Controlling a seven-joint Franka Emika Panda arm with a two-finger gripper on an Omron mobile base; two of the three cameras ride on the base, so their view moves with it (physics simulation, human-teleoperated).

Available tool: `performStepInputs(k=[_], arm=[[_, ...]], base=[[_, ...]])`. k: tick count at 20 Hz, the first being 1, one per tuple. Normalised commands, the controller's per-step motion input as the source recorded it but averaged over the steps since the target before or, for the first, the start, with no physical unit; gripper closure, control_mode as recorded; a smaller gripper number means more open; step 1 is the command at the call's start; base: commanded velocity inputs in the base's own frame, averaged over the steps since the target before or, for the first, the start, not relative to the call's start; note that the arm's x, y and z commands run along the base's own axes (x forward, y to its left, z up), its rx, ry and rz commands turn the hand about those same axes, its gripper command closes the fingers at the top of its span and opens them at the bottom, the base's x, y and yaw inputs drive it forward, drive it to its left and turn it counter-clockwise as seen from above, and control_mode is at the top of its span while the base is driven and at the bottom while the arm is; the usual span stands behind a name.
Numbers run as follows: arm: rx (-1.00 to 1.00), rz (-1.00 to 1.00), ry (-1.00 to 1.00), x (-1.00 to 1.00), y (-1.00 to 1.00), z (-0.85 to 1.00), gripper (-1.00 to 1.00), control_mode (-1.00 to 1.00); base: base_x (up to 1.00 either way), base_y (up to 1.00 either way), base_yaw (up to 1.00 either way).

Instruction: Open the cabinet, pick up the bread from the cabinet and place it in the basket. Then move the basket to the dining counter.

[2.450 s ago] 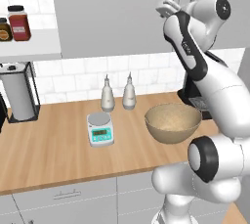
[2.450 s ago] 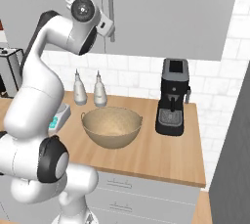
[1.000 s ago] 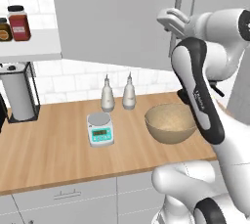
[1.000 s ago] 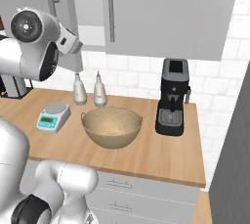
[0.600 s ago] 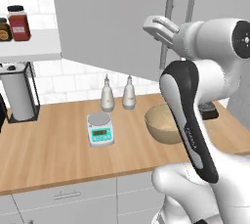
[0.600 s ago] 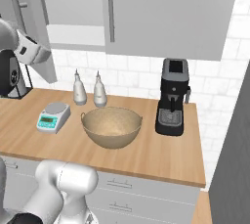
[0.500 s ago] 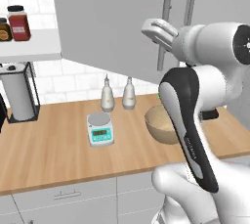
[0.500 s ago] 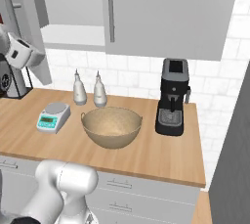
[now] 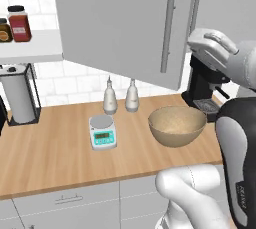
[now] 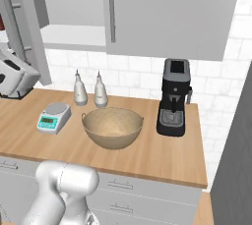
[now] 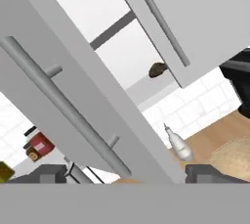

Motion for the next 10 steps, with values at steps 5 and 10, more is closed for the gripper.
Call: performStepInputs(k=[5, 10], arm=[[0.18, 0.00, 0.17, 0.33, -0.66, 0.13, -1.00, -1.00], [0.23, 0.07, 0.16, 0.65, -0.38, 0.00, -1.00, -1.00]], base=[[0.00, 0.00, 0.00], [0.00, 0.00, 0.00]])
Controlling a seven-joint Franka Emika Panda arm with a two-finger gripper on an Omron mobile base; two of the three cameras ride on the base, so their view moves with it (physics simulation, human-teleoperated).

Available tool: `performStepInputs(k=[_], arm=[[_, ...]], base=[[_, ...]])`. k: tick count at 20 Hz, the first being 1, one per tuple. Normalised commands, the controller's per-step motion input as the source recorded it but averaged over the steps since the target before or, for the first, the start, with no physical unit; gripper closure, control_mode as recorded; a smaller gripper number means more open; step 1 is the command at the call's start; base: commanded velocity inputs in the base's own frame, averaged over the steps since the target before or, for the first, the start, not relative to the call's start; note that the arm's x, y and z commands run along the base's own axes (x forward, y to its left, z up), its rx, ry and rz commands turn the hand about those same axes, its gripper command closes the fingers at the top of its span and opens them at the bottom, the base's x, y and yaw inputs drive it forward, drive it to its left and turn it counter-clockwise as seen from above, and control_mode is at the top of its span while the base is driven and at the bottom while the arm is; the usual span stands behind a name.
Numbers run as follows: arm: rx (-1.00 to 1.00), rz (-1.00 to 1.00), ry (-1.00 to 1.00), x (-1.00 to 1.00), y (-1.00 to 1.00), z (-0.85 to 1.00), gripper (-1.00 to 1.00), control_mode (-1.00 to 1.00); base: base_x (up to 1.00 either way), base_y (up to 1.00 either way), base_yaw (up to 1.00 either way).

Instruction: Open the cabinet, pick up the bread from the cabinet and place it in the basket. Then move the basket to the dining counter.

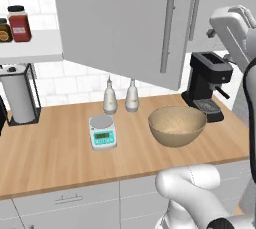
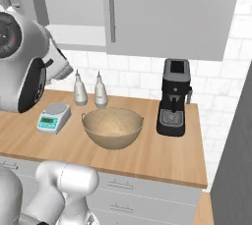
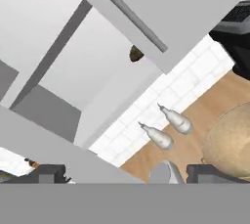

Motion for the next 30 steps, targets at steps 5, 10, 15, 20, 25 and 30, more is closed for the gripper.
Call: performStepInputs(k=[5, 10, 15, 20, 25, 30], arm=[[0.36, 0.11, 0.23, 0.55, -0.32, -0.11, -1.00, -1.00], [0.31, 0.12, 0.11, 1.00, 0.53, -0.34, -1.00, -1.00], [0.31, 0.20, 0.10, 0.82, 0.34, 0.06, -1.00, -1.00], [0.28, 0.29, 0.10, -0.03, 0.43, 0.12, -1.00, -1.00], [0.07, 0.31, 0.03, -0.77, 0.90, 0.15, -1.00, -1.00], [0.02, 0.29, 0.00, -0.90, 0.95, 0.09, -1.00, -1.00]], base=[[0.00, 0.00, 0.00], [0.00, 0.00, 0.00], [0.00, 0.00, 0.00], [0.00, 0.00, 0.00], [0.00, 0.00, 0.00], [0.00, 0.00, 0.00]])
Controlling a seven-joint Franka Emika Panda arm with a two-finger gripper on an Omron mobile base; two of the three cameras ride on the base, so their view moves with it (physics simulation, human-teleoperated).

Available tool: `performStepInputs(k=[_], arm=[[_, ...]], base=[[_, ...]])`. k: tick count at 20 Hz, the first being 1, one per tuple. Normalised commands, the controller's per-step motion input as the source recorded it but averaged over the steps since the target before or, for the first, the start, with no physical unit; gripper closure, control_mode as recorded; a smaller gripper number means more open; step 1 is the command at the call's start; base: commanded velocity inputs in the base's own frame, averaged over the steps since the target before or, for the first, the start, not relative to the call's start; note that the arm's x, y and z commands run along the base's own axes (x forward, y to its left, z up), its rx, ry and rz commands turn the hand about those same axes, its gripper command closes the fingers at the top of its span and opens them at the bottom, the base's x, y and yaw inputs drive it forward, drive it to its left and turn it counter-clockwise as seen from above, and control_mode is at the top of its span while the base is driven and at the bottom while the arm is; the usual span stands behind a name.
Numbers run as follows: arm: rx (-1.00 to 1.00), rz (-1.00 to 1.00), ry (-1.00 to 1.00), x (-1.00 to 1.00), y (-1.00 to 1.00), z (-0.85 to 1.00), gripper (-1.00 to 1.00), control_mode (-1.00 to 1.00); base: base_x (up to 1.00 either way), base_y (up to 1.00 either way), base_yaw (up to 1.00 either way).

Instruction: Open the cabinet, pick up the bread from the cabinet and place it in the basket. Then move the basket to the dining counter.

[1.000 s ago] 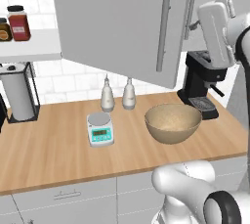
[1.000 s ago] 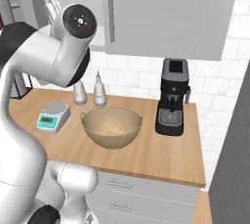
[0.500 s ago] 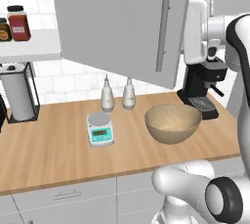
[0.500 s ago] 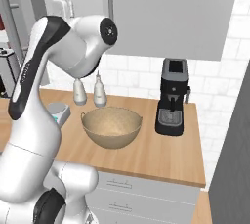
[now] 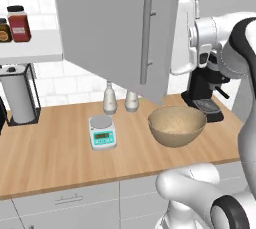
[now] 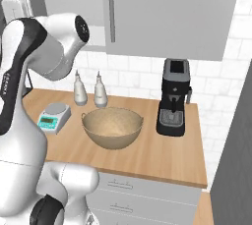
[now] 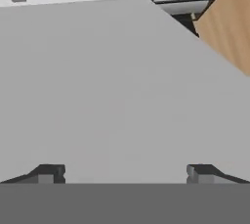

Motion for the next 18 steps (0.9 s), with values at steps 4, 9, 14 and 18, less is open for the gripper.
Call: performStepInputs(k=[4, 9, 14, 18], arm=[[0.00, 0.19, -0.03, -0.89, 1.00, 0.01, -1.00, -1.00], [-0.07, 0.00, -0.11, 0.02, 1.00, 0.00, -1.00, -1.00], [-0.19, -0.20, -0.11, 0.30, 1.00, 0.00, -1.00, -1.00], [-0.25, -0.15, -0.08, 0.04, 0.09, 0.02, -1.00, -1.00]], base=[[0.00, 0.00, 0.00], [0.00, 0.00, 0.00], [0.00, 0.00, 0.00], [0.00, 0.00, 0.00]])
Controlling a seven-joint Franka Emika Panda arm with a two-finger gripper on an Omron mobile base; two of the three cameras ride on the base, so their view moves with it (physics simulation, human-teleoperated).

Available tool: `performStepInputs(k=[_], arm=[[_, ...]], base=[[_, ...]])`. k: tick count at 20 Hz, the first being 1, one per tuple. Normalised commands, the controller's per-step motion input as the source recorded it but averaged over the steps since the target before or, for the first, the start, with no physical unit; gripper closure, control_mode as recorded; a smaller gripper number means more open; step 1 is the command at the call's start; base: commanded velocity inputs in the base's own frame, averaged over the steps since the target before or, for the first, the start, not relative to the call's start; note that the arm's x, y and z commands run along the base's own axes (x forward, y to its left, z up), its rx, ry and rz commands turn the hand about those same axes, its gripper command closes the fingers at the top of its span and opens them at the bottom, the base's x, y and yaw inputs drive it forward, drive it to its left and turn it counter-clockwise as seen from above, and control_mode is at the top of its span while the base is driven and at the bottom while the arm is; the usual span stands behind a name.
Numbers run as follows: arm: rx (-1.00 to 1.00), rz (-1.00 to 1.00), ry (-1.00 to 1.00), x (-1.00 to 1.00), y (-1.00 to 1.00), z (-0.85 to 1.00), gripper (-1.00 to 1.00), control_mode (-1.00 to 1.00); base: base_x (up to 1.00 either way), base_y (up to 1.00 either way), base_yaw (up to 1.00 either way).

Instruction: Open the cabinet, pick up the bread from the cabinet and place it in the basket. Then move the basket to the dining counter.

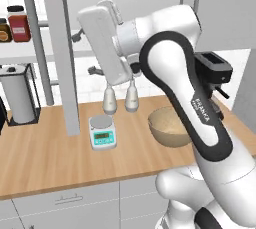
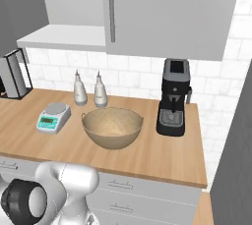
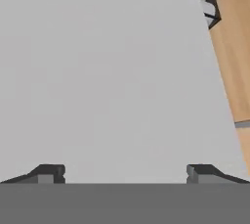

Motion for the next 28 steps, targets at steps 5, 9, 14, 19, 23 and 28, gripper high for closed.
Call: performStepInputs(k=[5, 9, 14, 19, 23, 28], arm=[[-0.20, -0.07, -0.20, -0.32, -0.97, 0.02, -1.00, -1.00], [-0.16, 0.00, -0.29, -0.66, -1.00, 0.00, -1.00, -1.00], [-0.19, 0.00, -0.24, -0.62, -1.00, 0.00, -1.00, -1.00], [-0.25, 0.00, -0.31, -0.38, -1.00, 0.00, -1.00, -1.00], [-0.27, -0.02, -0.32, -0.01, -1.00, 0.00, -1.00, -1.00], [-0.21, -0.09, -0.17, 0.19, -1.00, 0.00, -1.00, -1.00]], base=[[0.00, 0.00, 0.00], [0.00, 0.00, 0.00], [0.00, 0.00, 0.00], [0.00, 0.00, 0.00], [0.00, 0.00, 0.00], [0.00, 0.00, 0.00]])
